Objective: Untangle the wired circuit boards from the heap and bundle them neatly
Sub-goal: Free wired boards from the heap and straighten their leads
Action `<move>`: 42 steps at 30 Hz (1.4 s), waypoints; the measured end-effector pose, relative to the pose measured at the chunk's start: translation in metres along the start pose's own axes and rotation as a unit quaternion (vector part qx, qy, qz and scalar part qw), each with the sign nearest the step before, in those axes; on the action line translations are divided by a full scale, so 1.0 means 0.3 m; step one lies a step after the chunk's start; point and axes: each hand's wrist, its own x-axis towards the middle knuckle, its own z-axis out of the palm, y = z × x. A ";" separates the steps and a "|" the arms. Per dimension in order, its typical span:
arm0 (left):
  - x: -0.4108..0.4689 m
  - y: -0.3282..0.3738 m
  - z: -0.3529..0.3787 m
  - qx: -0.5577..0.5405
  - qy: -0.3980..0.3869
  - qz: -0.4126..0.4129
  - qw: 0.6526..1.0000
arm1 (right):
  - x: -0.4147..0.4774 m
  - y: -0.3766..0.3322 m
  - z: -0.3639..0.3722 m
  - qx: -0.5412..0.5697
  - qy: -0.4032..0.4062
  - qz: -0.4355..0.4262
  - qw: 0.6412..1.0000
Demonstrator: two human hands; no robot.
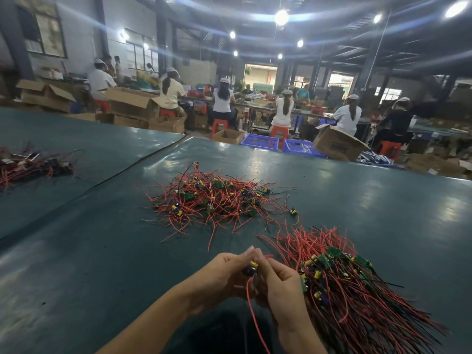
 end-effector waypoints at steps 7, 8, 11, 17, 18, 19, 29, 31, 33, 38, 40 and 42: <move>0.002 -0.016 0.010 0.099 0.035 0.037 0.994 | 0.013 0.005 -0.014 0.025 0.046 -0.014 0.999; 0.001 -0.015 0.013 0.101 0.040 0.047 0.993 | 0.014 0.006 -0.014 0.018 0.054 -0.017 0.998; -0.001 -0.003 0.017 0.111 0.036 0.060 0.991 | 0.023 0.003 -0.030 0.011 0.081 -0.026 0.996; -0.017 0.017 0.022 0.141 0.002 0.058 0.988 | 0.077 -0.014 -0.110 0.105 0.153 -0.025 0.982; -0.020 0.021 0.021 0.144 -0.006 0.058 0.988 | 0.083 -0.016 -0.122 0.124 0.164 -0.026 0.978; -0.023 0.024 0.017 0.147 -0.015 0.056 0.987 | 0.088 -0.017 -0.132 0.140 0.171 -0.026 0.975; -0.011 0.012 0.015 0.138 0.046 0.047 0.988 | 0.041 0.001 -0.077 0.015 0.118 0.038 0.992; -0.007 0.006 0.012 0.126 0.059 0.047 0.989 | 0.024 0.008 -0.030 -0.017 0.054 0.037 0.998; -0.005 -0.002 0.008 0.121 0.063 0.048 0.990 | 0.018 0.009 -0.007 -0.026 0.040 0.029 0.998; 0.002 -0.007 0.011 0.162 0.047 0.048 0.984 | 0.039 0.016 -0.037 -0.029 0.112 -0.009 0.993; 0.000 -0.004 0.012 0.172 0.024 0.050 0.984 | 0.050 0.008 -0.062 -0.001 0.150 -0.011 0.989; -0.008 0.002 0.013 0.184 -0.001 0.054 0.982 | 0.069 -0.004 -0.097 0.038 0.192 -0.012 0.981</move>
